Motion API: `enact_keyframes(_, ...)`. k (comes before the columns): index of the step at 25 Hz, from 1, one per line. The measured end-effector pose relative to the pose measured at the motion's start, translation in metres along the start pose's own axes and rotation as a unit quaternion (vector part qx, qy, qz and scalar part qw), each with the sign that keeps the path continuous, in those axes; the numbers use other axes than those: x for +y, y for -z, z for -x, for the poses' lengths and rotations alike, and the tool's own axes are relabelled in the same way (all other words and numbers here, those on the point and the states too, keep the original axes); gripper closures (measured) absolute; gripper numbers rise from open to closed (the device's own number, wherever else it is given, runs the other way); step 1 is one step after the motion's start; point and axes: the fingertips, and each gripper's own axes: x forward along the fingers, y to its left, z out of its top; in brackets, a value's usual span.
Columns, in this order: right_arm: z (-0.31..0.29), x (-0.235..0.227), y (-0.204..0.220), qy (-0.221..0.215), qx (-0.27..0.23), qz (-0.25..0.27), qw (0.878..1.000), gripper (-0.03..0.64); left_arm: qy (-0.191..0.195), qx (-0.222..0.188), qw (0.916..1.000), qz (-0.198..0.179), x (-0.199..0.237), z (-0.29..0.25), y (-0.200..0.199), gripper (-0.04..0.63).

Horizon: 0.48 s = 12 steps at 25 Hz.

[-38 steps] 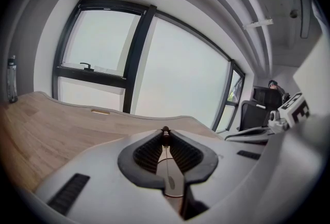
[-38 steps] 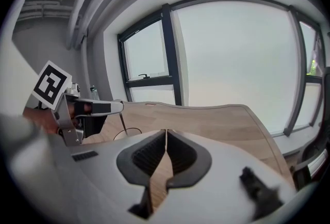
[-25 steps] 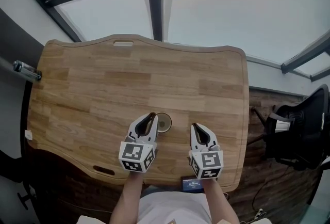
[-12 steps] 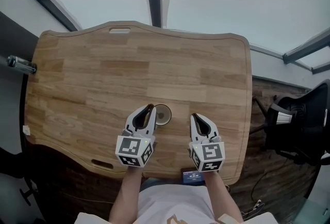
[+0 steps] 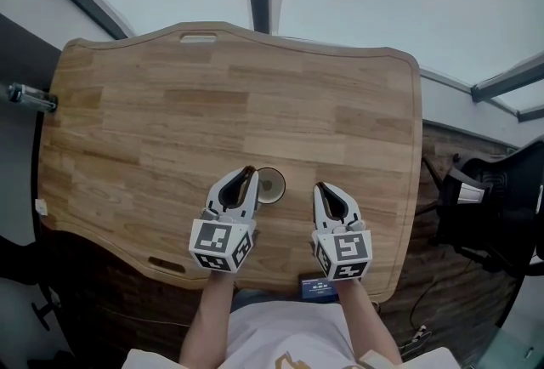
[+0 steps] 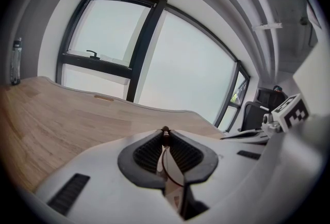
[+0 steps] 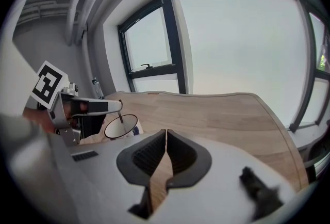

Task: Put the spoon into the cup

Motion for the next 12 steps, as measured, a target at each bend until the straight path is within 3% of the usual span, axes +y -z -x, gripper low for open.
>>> enact_keyframes(12,-0.014,0.001,0.001,-0.009,0.007,0.004,1.0,0.584,0.006,-0.011,0.9997,0.02,0.005,-0.004,0.005,0.545)
